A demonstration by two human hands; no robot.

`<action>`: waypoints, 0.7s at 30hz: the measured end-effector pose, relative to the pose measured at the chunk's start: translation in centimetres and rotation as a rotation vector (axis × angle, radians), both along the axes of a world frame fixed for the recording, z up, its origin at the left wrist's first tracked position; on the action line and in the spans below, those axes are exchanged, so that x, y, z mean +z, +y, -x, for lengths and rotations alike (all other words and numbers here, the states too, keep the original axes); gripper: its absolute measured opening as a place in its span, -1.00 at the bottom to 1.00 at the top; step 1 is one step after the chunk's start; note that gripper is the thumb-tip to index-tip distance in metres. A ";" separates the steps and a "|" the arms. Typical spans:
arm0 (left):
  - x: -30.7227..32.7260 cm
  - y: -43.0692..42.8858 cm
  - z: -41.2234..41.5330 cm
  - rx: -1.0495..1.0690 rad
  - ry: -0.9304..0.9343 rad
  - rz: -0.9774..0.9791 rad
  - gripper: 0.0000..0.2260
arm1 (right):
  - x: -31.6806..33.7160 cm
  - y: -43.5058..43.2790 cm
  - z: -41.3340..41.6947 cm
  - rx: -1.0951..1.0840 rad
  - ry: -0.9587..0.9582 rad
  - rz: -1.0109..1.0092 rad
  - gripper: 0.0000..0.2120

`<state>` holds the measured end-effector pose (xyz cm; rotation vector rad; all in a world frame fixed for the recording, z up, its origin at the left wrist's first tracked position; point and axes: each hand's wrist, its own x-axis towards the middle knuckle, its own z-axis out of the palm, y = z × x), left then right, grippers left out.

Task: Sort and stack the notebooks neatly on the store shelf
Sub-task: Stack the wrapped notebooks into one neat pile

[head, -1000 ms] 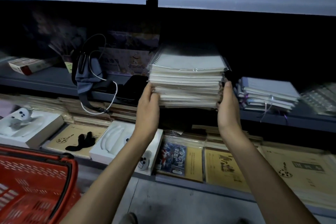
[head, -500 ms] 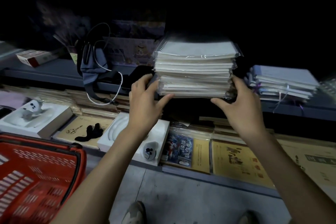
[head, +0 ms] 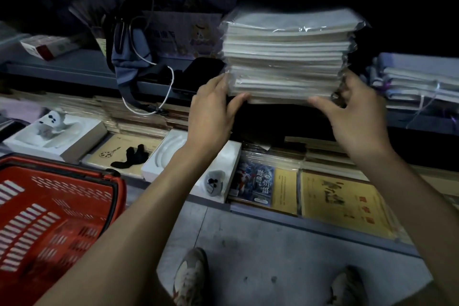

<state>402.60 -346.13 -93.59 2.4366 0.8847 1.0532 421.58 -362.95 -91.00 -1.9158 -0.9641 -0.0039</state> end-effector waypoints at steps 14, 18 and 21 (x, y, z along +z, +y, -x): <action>-0.3 0.4 -1.6 0.097 -0.146 -0.007 -0.70 | -0.2 1.5 0.9 -0.220 -0.159 -0.026 -0.40; -0.2 1.2 -2.1 0.063 -0.292 0.098 -0.79 | 0.3 1.8 1.5 -0.205 -0.067 -0.072 -0.36; 0.3 0.8 -2.0 0.033 -0.412 0.211 -0.84 | 0.4 1.9 1.8 -0.210 -0.078 -0.075 -0.40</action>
